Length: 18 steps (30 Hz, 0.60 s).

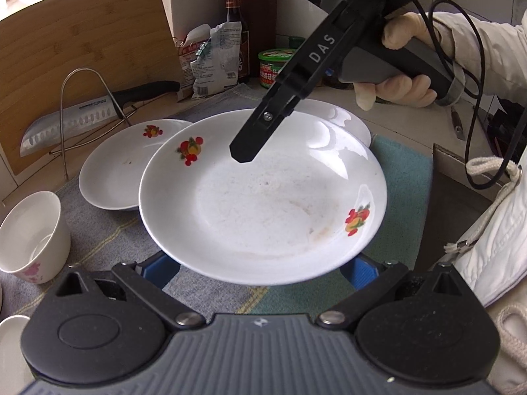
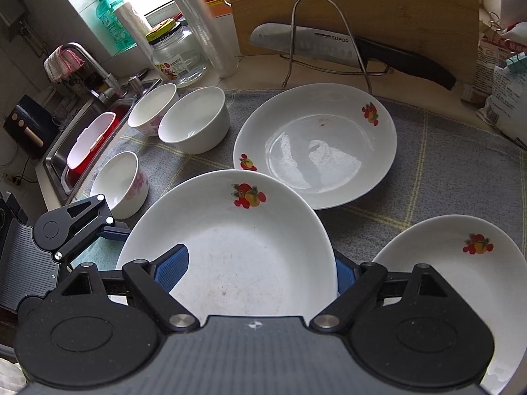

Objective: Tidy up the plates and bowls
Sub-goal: 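Carry the large plate with the right gripper toward the stained plate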

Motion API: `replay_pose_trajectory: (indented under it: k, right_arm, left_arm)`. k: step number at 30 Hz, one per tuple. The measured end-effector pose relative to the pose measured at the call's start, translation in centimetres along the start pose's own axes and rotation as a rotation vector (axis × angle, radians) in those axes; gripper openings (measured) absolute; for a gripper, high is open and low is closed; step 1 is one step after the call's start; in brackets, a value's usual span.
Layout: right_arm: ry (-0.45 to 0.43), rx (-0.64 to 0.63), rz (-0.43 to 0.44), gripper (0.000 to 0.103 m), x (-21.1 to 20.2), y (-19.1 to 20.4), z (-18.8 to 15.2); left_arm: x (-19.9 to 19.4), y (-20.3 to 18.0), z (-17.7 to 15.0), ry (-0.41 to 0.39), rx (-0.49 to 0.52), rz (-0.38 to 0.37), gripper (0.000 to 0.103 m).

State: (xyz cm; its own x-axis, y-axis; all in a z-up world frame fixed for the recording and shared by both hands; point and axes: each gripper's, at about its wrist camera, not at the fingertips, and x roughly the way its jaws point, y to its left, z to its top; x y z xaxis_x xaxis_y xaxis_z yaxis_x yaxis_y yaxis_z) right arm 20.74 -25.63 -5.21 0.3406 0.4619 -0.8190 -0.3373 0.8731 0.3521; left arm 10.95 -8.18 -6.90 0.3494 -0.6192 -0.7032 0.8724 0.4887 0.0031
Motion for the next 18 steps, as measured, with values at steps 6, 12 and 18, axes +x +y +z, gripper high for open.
replay_pose_trajectory:
  k: [6, 12, 18]
  right_arm:
    - [-0.033, 0.047, -0.028, 0.092, -1.7, -2.7, -0.8]
    - [-0.055, 0.088, -0.063, 0.092, -2.9, -5.0, -1.5]
    - [-0.081, 0.133, -0.092, 0.092, -4.2, -7.2, -2.4]
  left_arm:
    - [1.7, -0.6, 2.0, -0.006, 0.044, -0.033, 0.101]
    - [4.0, 0.0, 3.3, -0.004, 0.076, -0.074, 0.101]
    - [6.2, 0.6, 4.6, -0.005, 0.103, -0.113, 0.101]
